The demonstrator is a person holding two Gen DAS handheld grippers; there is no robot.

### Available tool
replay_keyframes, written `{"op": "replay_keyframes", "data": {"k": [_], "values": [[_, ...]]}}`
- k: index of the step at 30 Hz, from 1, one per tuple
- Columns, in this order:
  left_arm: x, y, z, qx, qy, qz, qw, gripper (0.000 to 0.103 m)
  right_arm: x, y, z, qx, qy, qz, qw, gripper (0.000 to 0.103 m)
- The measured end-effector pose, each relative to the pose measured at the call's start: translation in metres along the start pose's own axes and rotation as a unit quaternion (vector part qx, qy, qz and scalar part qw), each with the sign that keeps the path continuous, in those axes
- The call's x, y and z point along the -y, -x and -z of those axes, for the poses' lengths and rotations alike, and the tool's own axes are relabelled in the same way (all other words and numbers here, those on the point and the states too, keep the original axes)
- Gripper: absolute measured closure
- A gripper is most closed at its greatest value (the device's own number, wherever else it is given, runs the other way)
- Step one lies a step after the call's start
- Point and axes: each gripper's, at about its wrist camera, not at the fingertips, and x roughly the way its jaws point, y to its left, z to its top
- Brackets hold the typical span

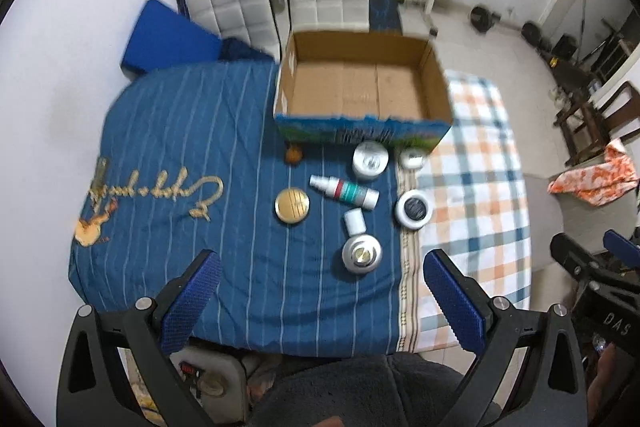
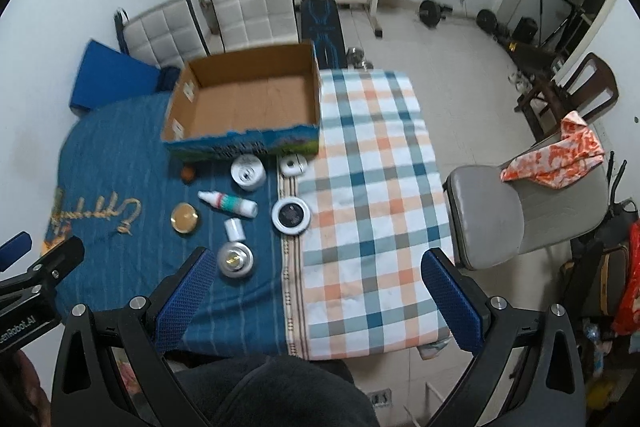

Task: Organize rigid objects
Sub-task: 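Grasp the silver tin with the left tool while the right tool grasps the black-lidded jar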

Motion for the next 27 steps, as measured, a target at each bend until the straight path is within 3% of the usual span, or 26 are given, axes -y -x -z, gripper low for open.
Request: {"op": "replay_keyframes", "data": {"k": [7,13,19,27], "values": [[0.014,-0.106,0.003,-0.080,0.005,-0.005,0.9968,0.000,0.011,-0.106,-0.006,-0.066,0.017,-0.003,0.998,0.000],[0.024,-0.195,0.018,-0.156,0.022,-0.016,0.9874,0.000,0.005,-0.192,-0.008,-0.113,0.055,-0.009,0.992,0.000],[0.035,-0.248,0.032,-0.184,0.028,-0.025,0.9822,0.000,-0.009,-0.266,-0.011,-0.141,0.089,-0.006,0.986,0.000],[0.041,-0.308,0.055,-0.233,0.054,-0.015,0.9710,0.000,-0.014,-0.331,-0.009,-0.181,0.112,-0.013,0.977,0.000]]}}
